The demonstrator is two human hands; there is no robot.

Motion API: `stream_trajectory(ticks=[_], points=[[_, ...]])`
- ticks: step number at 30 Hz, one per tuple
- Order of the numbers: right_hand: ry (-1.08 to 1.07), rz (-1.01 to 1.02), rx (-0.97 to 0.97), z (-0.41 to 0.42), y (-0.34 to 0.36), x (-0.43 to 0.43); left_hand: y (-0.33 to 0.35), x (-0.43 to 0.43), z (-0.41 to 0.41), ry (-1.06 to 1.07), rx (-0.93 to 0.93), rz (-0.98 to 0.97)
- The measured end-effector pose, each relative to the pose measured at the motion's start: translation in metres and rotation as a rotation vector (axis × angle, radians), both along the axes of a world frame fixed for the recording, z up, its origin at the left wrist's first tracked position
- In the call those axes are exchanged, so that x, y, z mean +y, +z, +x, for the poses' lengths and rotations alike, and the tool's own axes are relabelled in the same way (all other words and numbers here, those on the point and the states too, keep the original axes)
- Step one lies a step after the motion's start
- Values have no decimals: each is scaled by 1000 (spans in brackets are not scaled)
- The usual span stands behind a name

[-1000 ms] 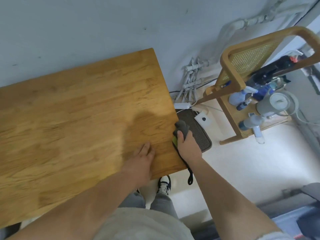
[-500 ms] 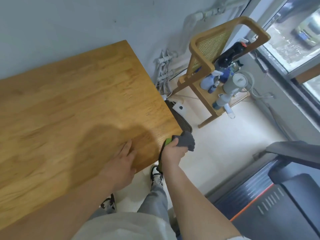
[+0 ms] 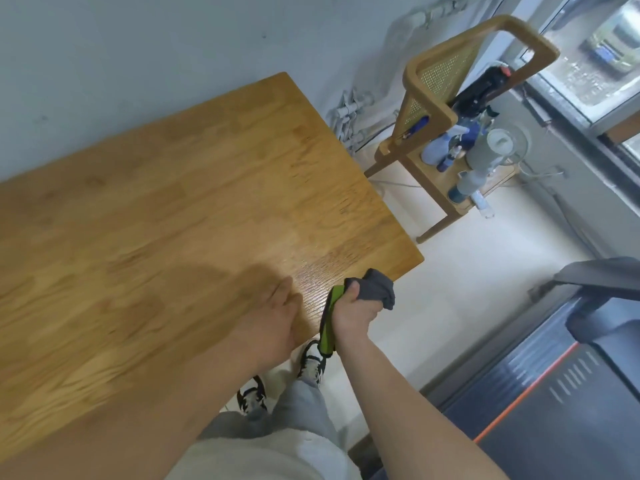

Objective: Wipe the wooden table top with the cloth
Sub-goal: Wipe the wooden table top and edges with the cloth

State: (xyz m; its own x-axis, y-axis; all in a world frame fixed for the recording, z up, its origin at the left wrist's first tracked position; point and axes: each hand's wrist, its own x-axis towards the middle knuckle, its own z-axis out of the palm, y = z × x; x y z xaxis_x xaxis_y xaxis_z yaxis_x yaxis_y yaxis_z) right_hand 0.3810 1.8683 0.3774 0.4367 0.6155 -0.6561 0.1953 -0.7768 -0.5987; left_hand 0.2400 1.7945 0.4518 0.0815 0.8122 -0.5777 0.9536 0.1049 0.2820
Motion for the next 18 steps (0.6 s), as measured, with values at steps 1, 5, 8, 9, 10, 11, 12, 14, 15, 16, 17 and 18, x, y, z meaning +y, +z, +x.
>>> stream_trajectory(ticks=[1,5,8,9,10,11,12,14,15,16,17,18], points=[[-13,3,1,7,-1,14,0,7,3,4,-2,8],[-58,17,-33,39,-3,67,2,30,16,6,-8,-4],[-88,19,-49,61,-2,101,2,41,23,69,-11,27],[-86,30,-59,67,-3,109,1,43,25,79,-15,36],[-77,47,-72,72,-4,115,0,44,25,84,-20,34],[-62,61,-84,76,-6,119,-2,43,25,89,-26,24],[-47,71,-95,79,-7,122,-5,41,25,95,-30,18],[-26,87,-110,82,-9,126,-9,36,21,97,-34,35],[-22,91,-111,82,-9,126,-11,33,19,96,-36,48],[-24,92,-109,82,-7,124,-11,29,17,94,-35,57],[-34,90,-100,82,-6,120,-12,25,15,88,-28,62],[-46,91,-88,81,-5,113,-12,20,13,83,-19,67]])
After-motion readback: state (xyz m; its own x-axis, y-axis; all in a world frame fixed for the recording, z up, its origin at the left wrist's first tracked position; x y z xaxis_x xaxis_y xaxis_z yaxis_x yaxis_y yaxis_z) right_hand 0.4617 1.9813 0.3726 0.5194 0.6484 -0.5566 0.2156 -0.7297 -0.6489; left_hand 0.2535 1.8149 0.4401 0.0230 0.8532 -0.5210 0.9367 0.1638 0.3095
